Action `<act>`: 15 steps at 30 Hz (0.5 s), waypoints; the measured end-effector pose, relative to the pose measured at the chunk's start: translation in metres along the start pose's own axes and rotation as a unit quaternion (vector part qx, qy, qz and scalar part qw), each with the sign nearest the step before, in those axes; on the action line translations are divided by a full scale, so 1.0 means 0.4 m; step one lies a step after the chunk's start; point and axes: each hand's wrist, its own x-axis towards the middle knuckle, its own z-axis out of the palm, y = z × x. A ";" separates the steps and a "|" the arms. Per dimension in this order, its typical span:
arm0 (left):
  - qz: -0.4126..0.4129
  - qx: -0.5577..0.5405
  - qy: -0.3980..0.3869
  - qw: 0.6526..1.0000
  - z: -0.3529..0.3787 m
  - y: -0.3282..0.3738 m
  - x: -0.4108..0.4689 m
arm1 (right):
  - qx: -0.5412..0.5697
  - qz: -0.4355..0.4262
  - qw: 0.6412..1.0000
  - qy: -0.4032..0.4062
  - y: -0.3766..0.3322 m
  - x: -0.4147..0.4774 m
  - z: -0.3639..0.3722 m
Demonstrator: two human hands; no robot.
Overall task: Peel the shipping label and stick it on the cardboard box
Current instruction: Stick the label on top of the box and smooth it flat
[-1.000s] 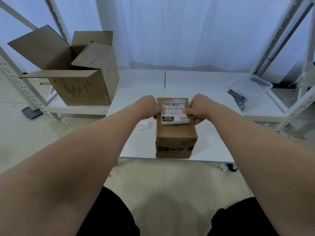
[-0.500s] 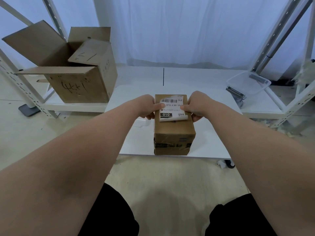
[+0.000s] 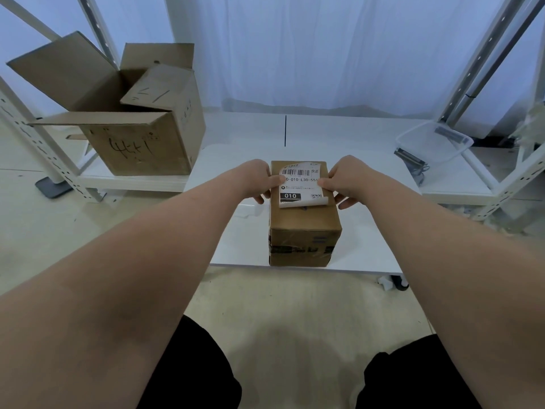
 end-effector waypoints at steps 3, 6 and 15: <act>-0.001 0.019 -0.008 1.000 0.018 0.015 0.003 | -0.030 -0.010 0.999 -0.018 -0.016 -0.009 0.012; -0.003 0.026 -0.014 1.000 0.024 0.024 0.004 | -0.034 -0.007 0.999 -0.025 -0.021 -0.010 0.019; -0.002 -0.001 0.011 1.000 0.012 0.008 -0.010 | 0.007 0.004 1.000 -0.024 -0.013 -0.003 0.014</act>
